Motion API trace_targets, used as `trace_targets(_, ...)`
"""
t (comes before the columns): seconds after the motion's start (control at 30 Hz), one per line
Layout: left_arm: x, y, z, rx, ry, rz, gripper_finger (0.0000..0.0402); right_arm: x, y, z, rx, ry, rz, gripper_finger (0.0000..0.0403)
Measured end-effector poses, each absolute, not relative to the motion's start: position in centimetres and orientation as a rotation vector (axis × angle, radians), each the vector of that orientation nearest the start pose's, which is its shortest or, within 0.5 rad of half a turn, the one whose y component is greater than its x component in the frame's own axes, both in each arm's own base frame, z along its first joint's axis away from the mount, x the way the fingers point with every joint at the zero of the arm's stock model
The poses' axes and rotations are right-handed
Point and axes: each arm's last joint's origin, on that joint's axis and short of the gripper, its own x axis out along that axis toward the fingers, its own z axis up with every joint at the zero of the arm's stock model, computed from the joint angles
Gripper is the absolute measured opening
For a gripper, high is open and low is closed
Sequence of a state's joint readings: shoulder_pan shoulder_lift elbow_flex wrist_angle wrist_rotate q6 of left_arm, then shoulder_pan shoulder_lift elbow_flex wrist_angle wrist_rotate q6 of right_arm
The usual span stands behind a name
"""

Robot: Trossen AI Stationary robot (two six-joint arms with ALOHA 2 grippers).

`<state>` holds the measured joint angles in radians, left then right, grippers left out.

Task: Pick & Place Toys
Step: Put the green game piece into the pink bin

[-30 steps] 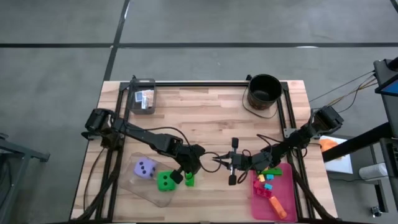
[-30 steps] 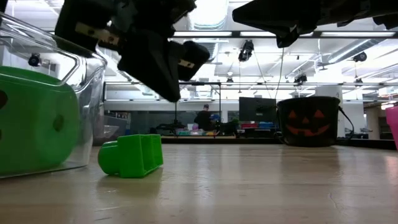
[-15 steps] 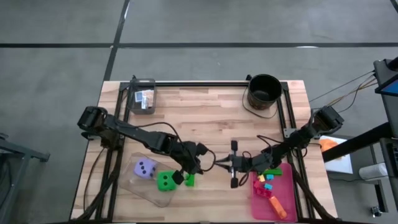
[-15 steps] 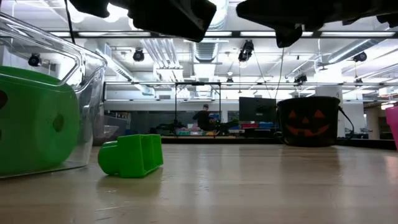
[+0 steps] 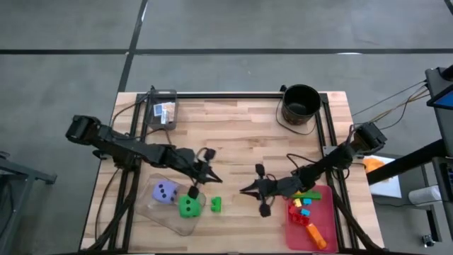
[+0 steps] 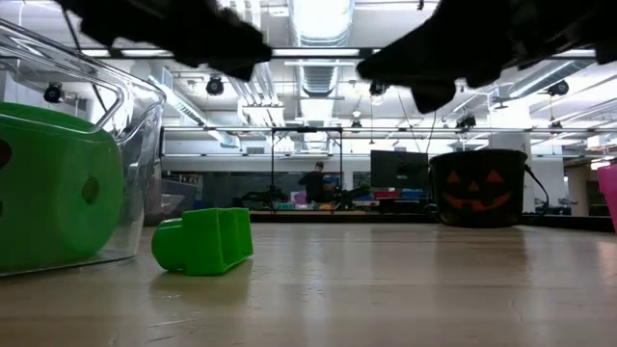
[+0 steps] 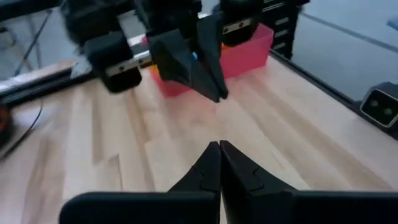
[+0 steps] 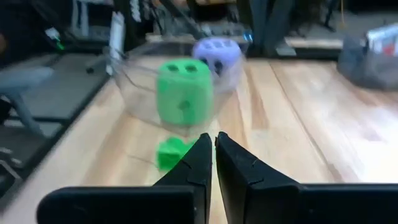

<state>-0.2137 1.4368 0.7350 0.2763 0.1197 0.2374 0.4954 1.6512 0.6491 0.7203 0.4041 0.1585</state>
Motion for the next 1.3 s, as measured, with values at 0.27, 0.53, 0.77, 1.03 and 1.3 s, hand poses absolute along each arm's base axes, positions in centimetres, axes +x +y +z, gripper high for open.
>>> trace_targets(0.27, 23.1, -4.8, 20.6, 0.223, 0.360, -0.179, 0.0061, 30.9, 13.1, 18.3, -0.009, 0.436, 0.046, 0.0125)
trace_targets(0.53, 19.0, -3.4, 20.6, 0.230, 0.272, -0.028, 0.0188, 33.7, 12.6, 22.0, -0.061, 0.582, -0.011, 0.0318)
trace_targets(0.77, 17.1, -2.7, 20.2, 0.210, 0.230, 0.060, 0.0271, 37.1, 13.3, 20.4, -0.146, 0.734, 0.048, 0.0395)
trace_targets(1.03, 16.8, -2.4, 20.1, 0.211, 0.228, 0.095, 0.0292, 41.4, 15.3, 17.6, -0.301, 0.974, 0.210, 0.0365)
trace_targets(1.3, 16.7, -2.3, 20.1, 0.212, 0.228, 0.109, 0.0292, 44.2, 16.7, 16.0, -0.448, 1.121, 0.334, 0.0364)
